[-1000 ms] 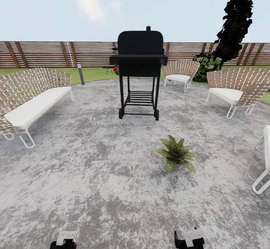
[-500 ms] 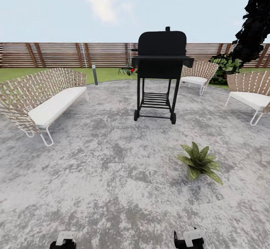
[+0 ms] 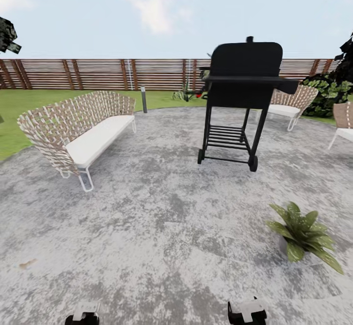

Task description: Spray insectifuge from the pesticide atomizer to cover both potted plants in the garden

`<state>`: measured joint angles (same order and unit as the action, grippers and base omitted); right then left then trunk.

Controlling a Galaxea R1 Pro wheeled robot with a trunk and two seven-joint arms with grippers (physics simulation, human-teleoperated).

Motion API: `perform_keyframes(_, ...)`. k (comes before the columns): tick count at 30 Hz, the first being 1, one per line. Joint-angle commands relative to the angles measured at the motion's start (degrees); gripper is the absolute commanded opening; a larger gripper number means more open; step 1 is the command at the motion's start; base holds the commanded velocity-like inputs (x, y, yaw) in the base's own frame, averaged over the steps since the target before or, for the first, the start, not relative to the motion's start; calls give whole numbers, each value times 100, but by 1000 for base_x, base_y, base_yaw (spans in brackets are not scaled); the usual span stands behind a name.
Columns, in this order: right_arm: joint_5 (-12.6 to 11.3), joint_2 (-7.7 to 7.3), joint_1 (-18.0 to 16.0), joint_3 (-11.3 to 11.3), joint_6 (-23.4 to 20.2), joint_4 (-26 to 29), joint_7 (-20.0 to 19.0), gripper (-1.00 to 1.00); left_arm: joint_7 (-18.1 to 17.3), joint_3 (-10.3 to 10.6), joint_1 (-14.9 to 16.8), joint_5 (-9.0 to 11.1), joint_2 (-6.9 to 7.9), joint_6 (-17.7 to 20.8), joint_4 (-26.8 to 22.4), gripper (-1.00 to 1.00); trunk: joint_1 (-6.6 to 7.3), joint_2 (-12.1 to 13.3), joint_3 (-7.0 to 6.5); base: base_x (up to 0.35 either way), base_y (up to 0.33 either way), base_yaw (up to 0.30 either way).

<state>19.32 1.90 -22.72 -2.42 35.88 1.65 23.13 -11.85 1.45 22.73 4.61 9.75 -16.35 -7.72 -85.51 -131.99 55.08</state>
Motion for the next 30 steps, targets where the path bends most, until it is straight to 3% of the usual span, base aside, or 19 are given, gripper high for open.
perform_keyframes(1, 37, -2, -4, -23, -2, -6, 60, 100, -30, 13, 4, 49, 5, -11, 7, -100, -2, -2, 4, 275, 219, 27)
perform_keyframes(30, 30, 11, -4, -24, -2, 2, 72, 100, -28, 27, 4, 49, 0, -15, 25, -100, -2, -2, 4, 294, 183, 1)
